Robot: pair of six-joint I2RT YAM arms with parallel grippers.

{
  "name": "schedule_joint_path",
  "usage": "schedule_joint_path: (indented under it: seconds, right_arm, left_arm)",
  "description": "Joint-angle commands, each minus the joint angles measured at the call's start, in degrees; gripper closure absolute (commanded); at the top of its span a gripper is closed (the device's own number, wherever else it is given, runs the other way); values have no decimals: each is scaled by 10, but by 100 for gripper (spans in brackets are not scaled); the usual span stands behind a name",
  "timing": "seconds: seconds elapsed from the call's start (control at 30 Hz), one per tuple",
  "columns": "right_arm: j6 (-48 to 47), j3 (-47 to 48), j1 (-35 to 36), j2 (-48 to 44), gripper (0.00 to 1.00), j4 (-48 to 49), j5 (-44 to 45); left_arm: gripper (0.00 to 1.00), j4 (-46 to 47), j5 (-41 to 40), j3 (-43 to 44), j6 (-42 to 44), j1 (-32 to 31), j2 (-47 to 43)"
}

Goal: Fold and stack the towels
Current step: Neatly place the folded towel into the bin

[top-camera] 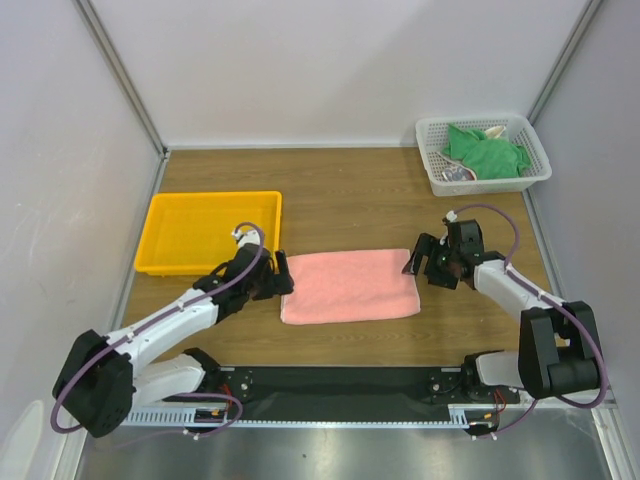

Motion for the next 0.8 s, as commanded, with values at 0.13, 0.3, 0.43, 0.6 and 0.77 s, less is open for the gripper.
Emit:
schedule_joint_path:
  seconds: [0.13, 0.3, 0.43, 0.6, 0.77]
  right_arm:
    - [16, -45, -2, -28, 16, 82, -12]
    - [20, -61, -2, -26, 16, 91, -17]
    - [18, -70, -2, -25, 16, 97, -18]
    - [28, -87, -2, -19, 17, 127, -32]
    - [27, -88, -1, -3, 18, 132, -34]
  left_arm:
    - [4, 116, 41, -18, 30, -27, 27]
    - [6, 135, 18, -34, 0, -38, 60]
    - [7, 153, 15, -35, -11, -43, 91]
    - [10, 158, 1, -24, -28, -53, 145]
    - [17, 155, 6, -18, -40, -56, 182]
